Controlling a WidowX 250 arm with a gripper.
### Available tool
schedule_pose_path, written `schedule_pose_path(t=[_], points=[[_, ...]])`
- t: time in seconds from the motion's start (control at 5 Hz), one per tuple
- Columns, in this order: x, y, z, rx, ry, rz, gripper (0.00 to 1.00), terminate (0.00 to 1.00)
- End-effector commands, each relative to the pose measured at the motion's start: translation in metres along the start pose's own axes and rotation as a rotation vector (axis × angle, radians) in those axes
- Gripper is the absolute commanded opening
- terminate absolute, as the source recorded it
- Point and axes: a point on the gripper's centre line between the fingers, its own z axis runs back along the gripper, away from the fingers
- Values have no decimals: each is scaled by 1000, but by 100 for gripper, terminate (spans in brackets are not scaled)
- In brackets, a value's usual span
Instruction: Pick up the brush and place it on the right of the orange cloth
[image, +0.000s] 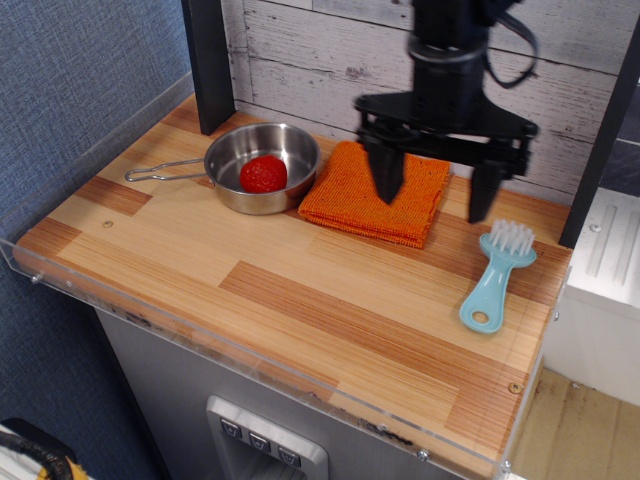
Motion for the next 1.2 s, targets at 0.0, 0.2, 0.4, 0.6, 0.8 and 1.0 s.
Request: schedule_pose_path(t=[0.0, 0.2, 0.4, 0.6, 0.8, 1.0], points=[[-11, 31, 27, 66, -53, 14, 100, 0], [-15, 38, 26, 75, -37, 23, 100, 0], [-16, 43, 23, 55, -35, 32, 100, 0], [-14, 49, 16, 63, 22, -40, 100, 0], [-14, 49, 16, 63, 22, -40, 100, 0], [-14, 49, 16, 63, 22, -40, 100, 100]])
